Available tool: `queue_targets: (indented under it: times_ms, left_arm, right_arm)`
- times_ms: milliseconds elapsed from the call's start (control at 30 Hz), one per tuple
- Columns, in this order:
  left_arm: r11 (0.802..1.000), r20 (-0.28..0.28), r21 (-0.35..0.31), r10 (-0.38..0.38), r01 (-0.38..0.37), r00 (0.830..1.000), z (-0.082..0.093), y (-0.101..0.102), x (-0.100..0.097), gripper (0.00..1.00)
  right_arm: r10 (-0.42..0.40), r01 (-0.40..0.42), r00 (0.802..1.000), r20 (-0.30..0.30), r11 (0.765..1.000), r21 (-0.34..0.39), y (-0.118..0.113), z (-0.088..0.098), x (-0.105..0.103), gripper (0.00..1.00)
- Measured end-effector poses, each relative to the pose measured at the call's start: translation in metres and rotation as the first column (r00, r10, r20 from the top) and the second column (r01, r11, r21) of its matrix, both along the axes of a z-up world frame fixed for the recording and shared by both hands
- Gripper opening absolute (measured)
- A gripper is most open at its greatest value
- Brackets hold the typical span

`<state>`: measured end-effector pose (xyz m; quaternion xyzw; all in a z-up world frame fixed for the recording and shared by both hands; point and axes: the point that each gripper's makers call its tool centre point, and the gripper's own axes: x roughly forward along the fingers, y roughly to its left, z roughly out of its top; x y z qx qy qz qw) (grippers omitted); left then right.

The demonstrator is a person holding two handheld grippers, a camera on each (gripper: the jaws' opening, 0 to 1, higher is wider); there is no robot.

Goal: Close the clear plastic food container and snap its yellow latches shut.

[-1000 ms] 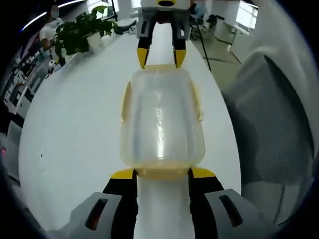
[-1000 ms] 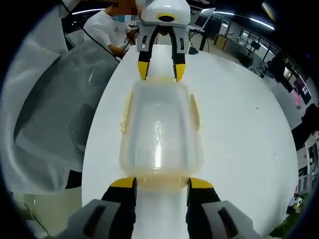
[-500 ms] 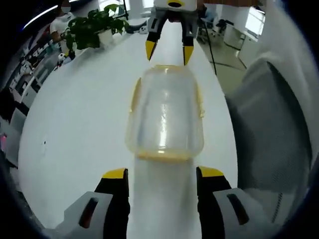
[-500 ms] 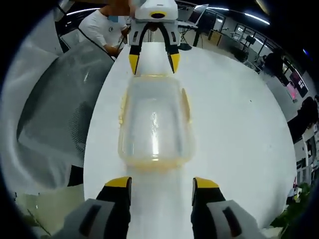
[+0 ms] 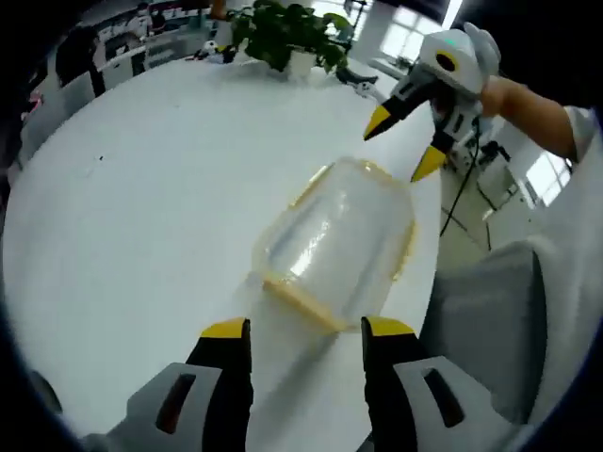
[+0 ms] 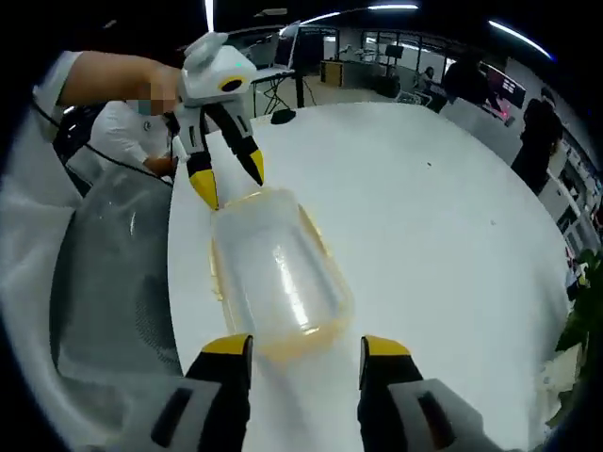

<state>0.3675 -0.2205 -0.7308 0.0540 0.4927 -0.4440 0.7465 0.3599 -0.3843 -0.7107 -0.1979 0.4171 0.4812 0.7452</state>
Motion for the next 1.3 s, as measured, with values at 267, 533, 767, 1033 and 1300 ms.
queue_targets:
  times_ms: [267,533,767,1033,1300]
  left_arm:
    - [0.982,-0.037,-0.051,0.179,-0.180,0.983,0.008,-0.006,0.007,0.45]
    - [0.969,-0.045,-0.035,0.242,-0.243,0.969,-0.001,-0.015,0.005,0.45]
    - [0.970,-0.040,-0.031,0.238,-0.240,0.970,-0.006,-0.023,-0.002,0.45]
    - [0.953,-0.050,-0.029,0.299,-0.300,0.953,-0.008,-0.022,0.001,0.37]
    - [0.936,-0.060,-0.021,0.350,-0.351,0.935,-0.009,-0.025,0.002,0.35]
  right_arm:
    - [-0.158,0.158,0.987,-0.042,0.987,-0.010,-0.003,-0.006,0.003,0.43]
    - [-0.371,0.376,0.921,-0.122,0.926,0.019,0.003,-0.012,0.004,0.43]
    - [-0.389,0.393,0.910,-0.142,0.920,-0.007,0.013,-0.019,-0.001,0.39]
    - [-0.424,0.423,0.893,-0.150,0.905,-0.039,0.016,-0.026,-0.005,0.40]
    - [-0.477,0.475,0.868,-0.139,0.878,-0.049,0.019,-0.027,-0.005,0.39]
